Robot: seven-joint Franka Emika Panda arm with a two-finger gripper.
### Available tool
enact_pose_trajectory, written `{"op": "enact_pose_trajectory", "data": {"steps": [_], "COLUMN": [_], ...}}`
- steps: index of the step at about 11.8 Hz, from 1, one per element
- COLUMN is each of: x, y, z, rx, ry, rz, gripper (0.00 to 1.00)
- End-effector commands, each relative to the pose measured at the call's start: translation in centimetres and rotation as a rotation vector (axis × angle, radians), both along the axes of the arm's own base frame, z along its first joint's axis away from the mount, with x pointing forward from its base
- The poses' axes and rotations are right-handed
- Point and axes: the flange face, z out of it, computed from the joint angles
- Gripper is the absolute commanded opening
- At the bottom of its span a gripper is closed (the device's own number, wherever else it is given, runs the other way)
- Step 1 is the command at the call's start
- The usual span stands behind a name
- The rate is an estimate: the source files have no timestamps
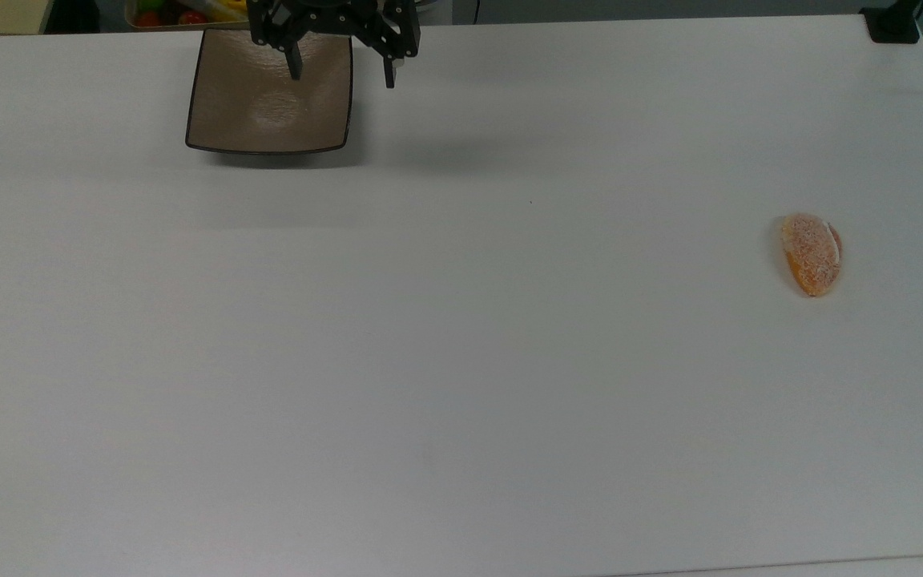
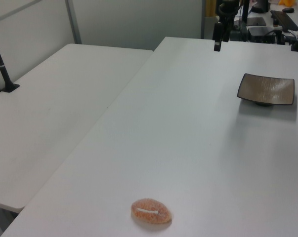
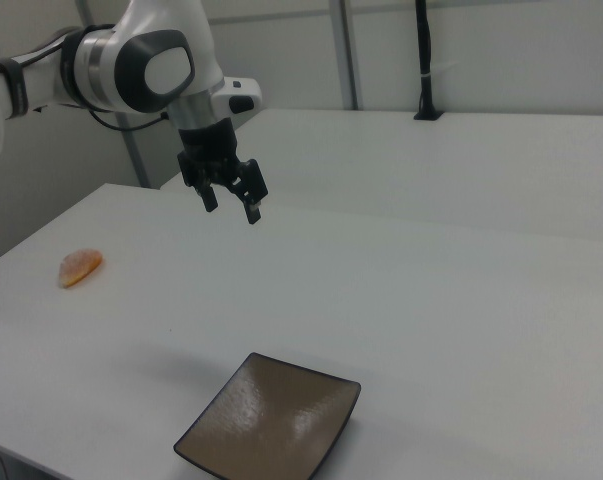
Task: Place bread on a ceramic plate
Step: 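Move the open gripper from above the plate toward the orange bread roll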
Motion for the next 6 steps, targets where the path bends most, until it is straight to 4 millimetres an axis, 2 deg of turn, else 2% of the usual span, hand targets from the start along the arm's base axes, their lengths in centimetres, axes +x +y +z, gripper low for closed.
{"op": "enact_pose_trajectory", "data": {"steps": [1,6], "x": [0.32,0.44], "y": [0.56,0.69], "z": [0.67,1.26], "rx": [0.009,0.034], "ry": [-0.018,-0.029], "rz": [0.012,0.005], "gripper": [1.00,1.00]}}
